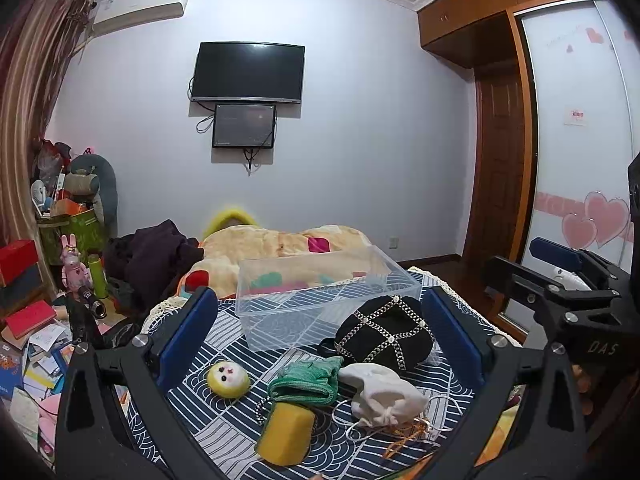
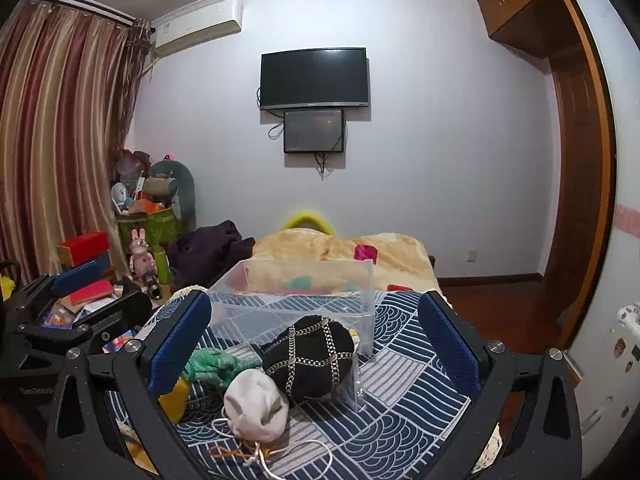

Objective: Organize soft objects

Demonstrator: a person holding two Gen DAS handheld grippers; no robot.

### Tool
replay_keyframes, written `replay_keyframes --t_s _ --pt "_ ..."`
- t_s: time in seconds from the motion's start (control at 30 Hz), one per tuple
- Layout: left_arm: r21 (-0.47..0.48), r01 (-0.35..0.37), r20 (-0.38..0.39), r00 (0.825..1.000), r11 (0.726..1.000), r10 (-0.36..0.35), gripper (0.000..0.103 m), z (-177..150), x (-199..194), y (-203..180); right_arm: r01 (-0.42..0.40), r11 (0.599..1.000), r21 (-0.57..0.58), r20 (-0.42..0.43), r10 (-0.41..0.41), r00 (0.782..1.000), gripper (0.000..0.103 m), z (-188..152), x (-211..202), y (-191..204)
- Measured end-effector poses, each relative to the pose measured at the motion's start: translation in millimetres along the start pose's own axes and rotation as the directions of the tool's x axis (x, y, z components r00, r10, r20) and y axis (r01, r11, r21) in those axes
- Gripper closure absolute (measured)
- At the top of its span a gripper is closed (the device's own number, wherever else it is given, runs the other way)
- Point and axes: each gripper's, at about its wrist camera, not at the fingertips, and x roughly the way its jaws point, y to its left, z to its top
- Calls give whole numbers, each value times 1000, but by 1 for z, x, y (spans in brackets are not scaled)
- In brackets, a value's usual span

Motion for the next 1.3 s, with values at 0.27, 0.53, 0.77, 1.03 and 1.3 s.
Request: replay_keyframes --t_s 0.27,0.53,0.77,1.03,1.3 --pt "0 0 0 1000 1000 0 0 0 -1 1 -2 1000 2 7 2 1000 0 0 -1 0" --pt "-2 0 0 1000 1000 0 0 0 -2 3 -4 1000 1 7 4 1000 0 0 -1 1" --pt "-2 0 0 1000 1000 0 0 0 -2 3 -4 1000 1 7 4 1000 0 1 -1 1" --pt "-2 0 -1 1000 1000 0 0 0 -2 3 -4 1000 1 7 4 1000 0 1 -1 1" --pt "-2 -1 0 1000 1000 1 0 0 -2 3 -4 1000 0 8 4 1000 0 0 -1 1"
